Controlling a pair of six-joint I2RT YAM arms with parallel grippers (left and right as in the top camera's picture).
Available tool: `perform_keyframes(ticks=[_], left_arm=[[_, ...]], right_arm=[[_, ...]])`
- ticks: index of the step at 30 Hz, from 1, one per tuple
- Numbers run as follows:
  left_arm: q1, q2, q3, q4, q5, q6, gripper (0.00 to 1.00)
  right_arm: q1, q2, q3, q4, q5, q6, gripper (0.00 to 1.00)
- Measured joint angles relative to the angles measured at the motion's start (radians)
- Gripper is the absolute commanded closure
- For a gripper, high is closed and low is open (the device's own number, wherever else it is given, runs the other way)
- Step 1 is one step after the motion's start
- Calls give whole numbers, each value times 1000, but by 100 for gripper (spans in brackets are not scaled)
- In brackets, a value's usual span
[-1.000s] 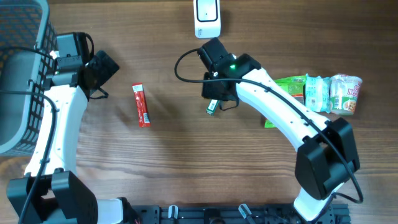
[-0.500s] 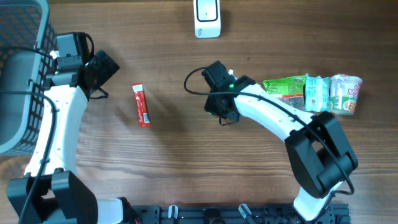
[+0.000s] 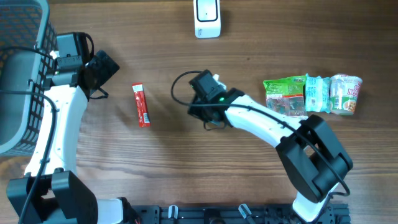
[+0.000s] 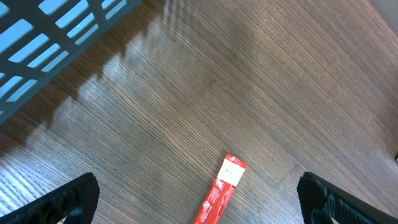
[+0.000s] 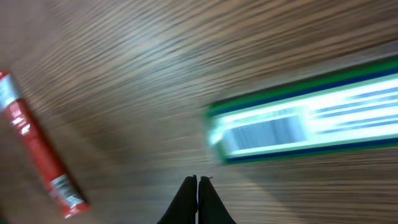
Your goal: Scan the item barcode
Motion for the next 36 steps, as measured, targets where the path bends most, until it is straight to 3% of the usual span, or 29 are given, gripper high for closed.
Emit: perform_keyframes(ticks=[1, 3, 8, 9, 11, 12, 17, 23, 30, 36], left_arm=[[0, 0, 0, 0, 0, 0, 0], [0, 0, 0, 0, 0, 0, 0], [0, 0, 0, 0, 0, 0, 0], [0, 0, 0, 0, 0, 0, 0], [0, 0, 0, 0, 0, 0, 0], [0, 0, 0, 0, 0, 0, 0], [0, 0, 0, 0, 0, 0, 0], [0, 0, 0, 0, 0, 0, 0], [0, 0, 0, 0, 0, 0, 0], [0, 0, 0, 0, 0, 0, 0]], right_arm=[[6, 0, 0, 10, -1, -9, 96], [11, 0, 0, 24, -20, -59, 80], [-21, -24, 0, 16, -106, -306, 62], [-38, -50, 0, 10, -122, -374, 49], [-80, -126, 0, -16, -144, -517, 34], [-100, -167, 0, -40, -153, -581, 33], [-242, -431, 19, -240, -168, -1163, 26], [-296, -403, -8, -238, -157, -1574, 23], [-296, -222, -38, -172, -161, -1841, 18], [-296, -81, -39, -107, -199, -1928, 21]])
